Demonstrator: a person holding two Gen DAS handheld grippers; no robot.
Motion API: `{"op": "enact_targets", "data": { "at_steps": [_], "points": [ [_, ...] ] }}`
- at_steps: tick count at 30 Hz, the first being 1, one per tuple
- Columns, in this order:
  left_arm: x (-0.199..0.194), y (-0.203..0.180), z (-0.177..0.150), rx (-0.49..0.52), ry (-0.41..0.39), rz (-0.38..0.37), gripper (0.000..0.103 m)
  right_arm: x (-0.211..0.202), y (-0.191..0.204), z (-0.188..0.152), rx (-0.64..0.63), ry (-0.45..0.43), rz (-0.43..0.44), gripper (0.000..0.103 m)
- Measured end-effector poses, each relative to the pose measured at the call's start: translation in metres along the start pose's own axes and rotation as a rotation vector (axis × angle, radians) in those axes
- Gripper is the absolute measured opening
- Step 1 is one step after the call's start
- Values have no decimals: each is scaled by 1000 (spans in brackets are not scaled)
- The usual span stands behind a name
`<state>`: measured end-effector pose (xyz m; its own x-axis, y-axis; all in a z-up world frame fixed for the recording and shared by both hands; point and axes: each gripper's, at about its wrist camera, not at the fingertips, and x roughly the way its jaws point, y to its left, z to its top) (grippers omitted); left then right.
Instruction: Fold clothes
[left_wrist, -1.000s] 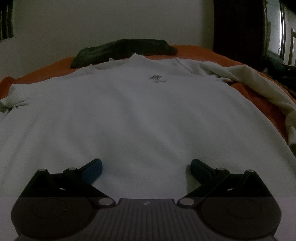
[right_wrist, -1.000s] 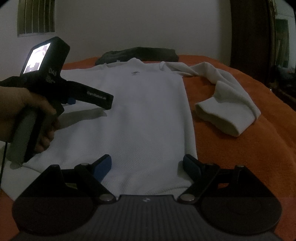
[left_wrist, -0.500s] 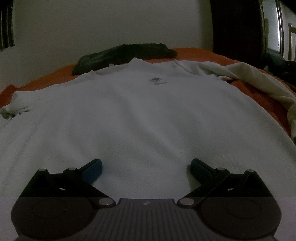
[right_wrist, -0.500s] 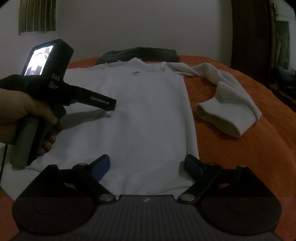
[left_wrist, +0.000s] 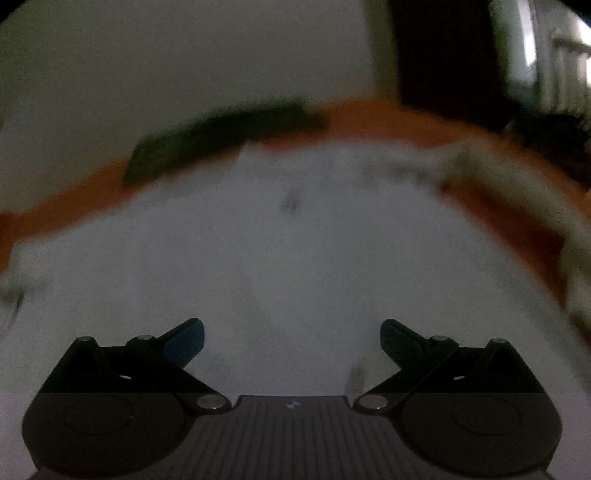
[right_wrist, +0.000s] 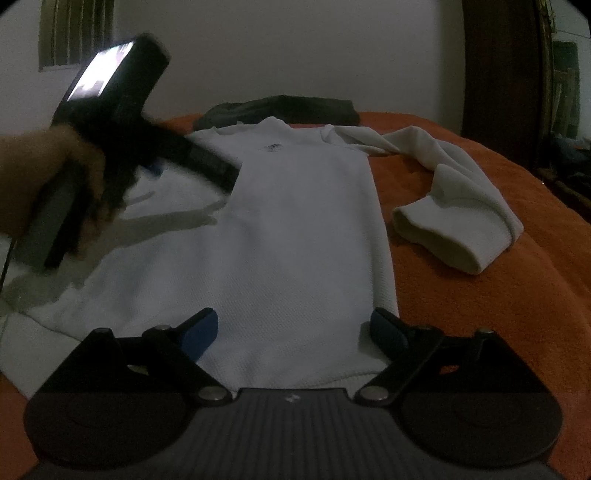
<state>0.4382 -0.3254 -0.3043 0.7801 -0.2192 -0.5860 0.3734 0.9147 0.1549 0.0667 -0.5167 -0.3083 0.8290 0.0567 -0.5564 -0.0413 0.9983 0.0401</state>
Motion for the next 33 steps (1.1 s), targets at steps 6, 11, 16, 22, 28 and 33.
{"op": "enact_targets", "data": {
  "at_steps": [6,11,16,22,28,33],
  "points": [
    [47,28,78,-77,-51,-204,103,-45,-13,15,-47,-148,19,95],
    [123,32,109,-61,-91,-205,103,-42,-52,55,-79,-159,-44,94],
    [186,24,108,-69,-92,-197,103,6,-89,85,-16,-92,-164,74],
    [223,20,87,-108,-11,-233,103,83,-124,150,-63,-8,-197,54],
    [219,20,78,-108,-36,-230,103,162,-137,164,-230,249,-248,3],
    [215,27,70,-151,-69,-268,103,168,-157,192,-571,281,-531,5]
  ]
}}
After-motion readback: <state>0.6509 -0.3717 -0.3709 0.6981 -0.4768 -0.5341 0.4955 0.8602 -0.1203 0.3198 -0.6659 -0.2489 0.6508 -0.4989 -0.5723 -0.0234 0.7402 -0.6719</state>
